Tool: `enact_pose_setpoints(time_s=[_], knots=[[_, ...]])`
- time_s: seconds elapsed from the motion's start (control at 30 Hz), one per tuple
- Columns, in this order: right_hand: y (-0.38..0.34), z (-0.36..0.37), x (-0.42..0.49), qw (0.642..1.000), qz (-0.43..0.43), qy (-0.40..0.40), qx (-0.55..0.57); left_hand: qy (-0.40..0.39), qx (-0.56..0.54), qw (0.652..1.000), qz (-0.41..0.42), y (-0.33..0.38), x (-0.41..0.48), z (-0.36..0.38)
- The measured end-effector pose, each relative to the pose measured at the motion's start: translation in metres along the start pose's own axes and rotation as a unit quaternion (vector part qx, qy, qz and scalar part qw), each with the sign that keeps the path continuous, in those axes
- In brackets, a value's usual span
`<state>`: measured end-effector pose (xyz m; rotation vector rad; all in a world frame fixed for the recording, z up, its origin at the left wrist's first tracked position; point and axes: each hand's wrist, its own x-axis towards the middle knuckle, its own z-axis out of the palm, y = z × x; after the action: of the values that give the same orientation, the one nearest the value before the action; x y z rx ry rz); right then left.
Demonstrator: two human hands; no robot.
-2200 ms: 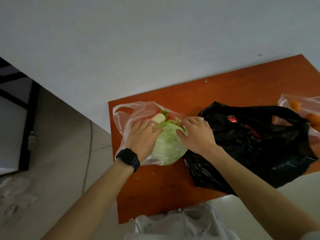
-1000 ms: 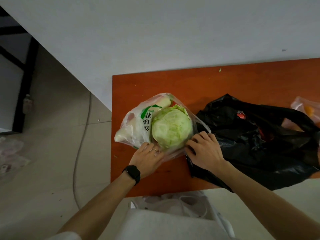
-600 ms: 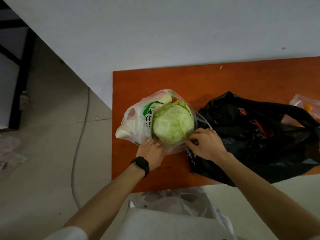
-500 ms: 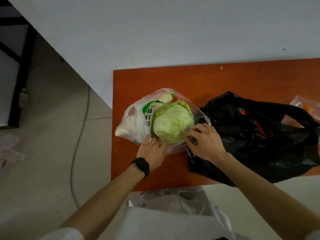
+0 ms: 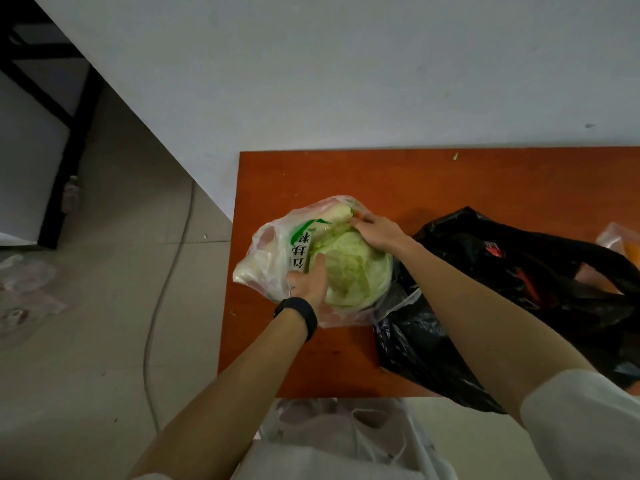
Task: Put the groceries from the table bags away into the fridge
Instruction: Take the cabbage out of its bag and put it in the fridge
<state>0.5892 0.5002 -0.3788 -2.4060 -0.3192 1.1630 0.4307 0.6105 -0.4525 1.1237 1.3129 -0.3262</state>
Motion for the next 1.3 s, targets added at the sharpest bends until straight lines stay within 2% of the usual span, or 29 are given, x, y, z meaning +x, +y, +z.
enact_pose_setpoints(time_s=[0.07, 0.13, 0.2, 0.3, 0.4, 0.53, 0.7, 0.77, 0.93, 1.1, 1.23, 1.3], knots=[[0.003, 0.003, 0.004, 1.000, -0.005, 0.008, 0.011, -0.006, -0.034, 0.999, -0.029, -0.009, 0.037, 0.009], [0.005, 0.006, 0.009, 1.000, -0.016, 0.006, 0.024, -0.003, -0.053, 0.997, -0.060, 0.008, 0.009, 0.018], [0.008, 0.011, 0.015, 0.999, -0.024, -0.016, 0.020, 0.000, -0.068, 0.997, -0.042, 0.037, -0.048, 0.023], [0.013, 0.015, 0.019, 0.999, -0.022, -0.036, 0.034, 0.043, -0.062, 0.996, -0.045, 0.042, -0.064, 0.031], [0.008, 0.014, 0.010, 0.991, 0.042, -0.022, 0.122, 0.021, -0.112, 0.992, -0.047, 0.033, -0.055, 0.034], [0.005, 0.017, 0.002, 0.994, 0.028, -0.027, 0.097, 0.049, -0.106, 0.991, -0.056, 0.009, -0.010, 0.045], [0.006, 0.017, -0.021, 0.991, 0.022, 0.027, 0.128, 0.014, -0.073, 0.997, -0.039, 0.012, -0.031, 0.037], [-0.001, 0.011, -0.038, 0.983, -0.013, 0.064, 0.173, -0.005, -0.071, 0.997, -0.018, 0.024, -0.052, 0.031], [-0.014, 0.004, -0.071, 0.930, -0.060, 0.130, 0.340, 0.010, -0.028, 0.997, 0.074, 0.056, -0.079, 0.018], [-0.014, 0.009, -0.101, 0.818, -0.090, 0.198, 0.533, 0.028, 0.094, 0.970, 0.223, 0.095, -0.140, 0.011], [-0.011, 0.011, -0.114, 0.742, -0.079, 0.236, 0.622, 0.001, 0.209, 0.938, 0.277, 0.113, -0.151, 0.012], [-0.008, 0.013, -0.121, 0.693, -0.061, 0.223, 0.683, -0.036, 0.258, 0.915, 0.308, 0.123, -0.176, 0.009]])
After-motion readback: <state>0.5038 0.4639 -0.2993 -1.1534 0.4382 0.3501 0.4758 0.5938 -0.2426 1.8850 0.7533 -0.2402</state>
